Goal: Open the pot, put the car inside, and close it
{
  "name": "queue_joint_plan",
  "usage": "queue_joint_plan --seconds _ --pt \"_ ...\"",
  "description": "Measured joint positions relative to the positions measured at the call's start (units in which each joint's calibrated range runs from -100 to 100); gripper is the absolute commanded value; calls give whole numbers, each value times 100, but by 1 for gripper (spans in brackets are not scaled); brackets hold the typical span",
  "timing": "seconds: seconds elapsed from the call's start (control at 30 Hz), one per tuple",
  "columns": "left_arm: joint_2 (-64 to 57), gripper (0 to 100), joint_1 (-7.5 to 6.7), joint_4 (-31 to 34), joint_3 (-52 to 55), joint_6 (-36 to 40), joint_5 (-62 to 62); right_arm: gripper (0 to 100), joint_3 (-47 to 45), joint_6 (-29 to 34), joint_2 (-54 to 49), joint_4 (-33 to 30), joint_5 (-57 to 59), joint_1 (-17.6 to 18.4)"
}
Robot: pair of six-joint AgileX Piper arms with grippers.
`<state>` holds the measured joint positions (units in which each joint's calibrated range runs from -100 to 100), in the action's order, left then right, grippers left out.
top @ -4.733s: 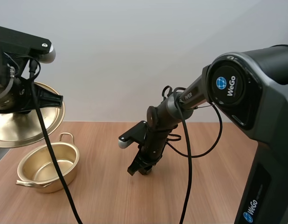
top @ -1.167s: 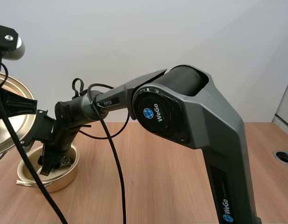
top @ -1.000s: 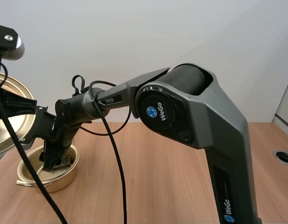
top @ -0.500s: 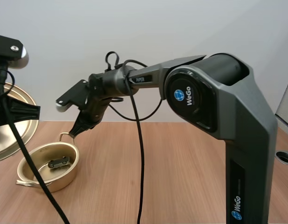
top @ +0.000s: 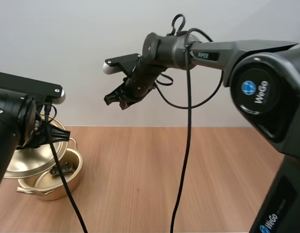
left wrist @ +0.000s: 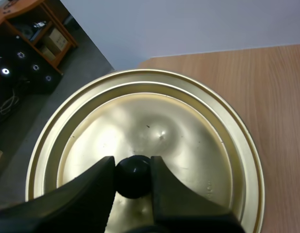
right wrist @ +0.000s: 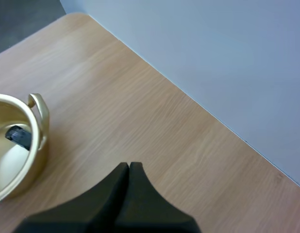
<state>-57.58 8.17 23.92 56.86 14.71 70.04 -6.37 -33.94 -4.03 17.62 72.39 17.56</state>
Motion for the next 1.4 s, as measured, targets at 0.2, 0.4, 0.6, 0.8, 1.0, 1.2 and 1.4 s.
queue_joint_plan --seconds 0.2,0.4,0.6,0.8,1.0,1.2,1.4 --pt "803 0 0 0 282 166 -1140 0 -583 0 -1030 95 146 -25" --pt "1532 0 0 -12 282 271 -1828 0 -1233 0 -2134 -53 270 -25" --pt "2152 0 0 -12 282 348 -2042 0 -1818 0 -3003 -68 318 -144" --pt "2516 0 0 -12 282 426 -2064 0 -2082 0 -3575 -76 375 -322" --pt "2662 0 0 -12 282 426 -2064 0 -2082 0 -3771 -76 523 -329" --pt "2946 0 0 151 282 694 -2124 0 -2082 0 -3771 -76 612 -329" --pt "3163 0 108 165 282 758 -2385 0 -2082 0 -3771 -76 633 -329"
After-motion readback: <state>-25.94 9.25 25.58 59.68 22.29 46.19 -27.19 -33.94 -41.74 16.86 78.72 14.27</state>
